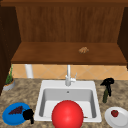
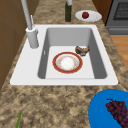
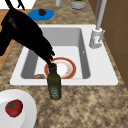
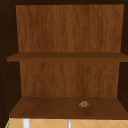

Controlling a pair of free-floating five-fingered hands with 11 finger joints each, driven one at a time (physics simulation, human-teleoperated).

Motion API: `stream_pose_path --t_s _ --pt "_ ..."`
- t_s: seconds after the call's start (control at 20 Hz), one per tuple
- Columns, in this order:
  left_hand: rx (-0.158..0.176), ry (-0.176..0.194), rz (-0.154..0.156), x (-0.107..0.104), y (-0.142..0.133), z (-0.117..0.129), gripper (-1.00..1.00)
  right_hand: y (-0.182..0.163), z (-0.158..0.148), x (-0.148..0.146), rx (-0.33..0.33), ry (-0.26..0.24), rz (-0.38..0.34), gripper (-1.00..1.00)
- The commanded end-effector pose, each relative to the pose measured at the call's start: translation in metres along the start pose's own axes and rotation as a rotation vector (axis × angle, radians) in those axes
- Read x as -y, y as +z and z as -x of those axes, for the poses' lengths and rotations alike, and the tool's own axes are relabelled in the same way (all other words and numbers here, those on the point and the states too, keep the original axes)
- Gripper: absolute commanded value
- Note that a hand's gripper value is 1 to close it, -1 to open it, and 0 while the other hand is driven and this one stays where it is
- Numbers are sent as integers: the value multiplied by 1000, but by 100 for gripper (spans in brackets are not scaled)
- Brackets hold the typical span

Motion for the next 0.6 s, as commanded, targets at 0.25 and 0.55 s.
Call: stream_pose_path --t_s 0.25,0.55 --pt "0 0 0 0 0 0 0 -12 6 -5 5 4 -16 -100" --pt "0 0 0 0 0 0 0 -19 5 -2 2 9 23 -100"
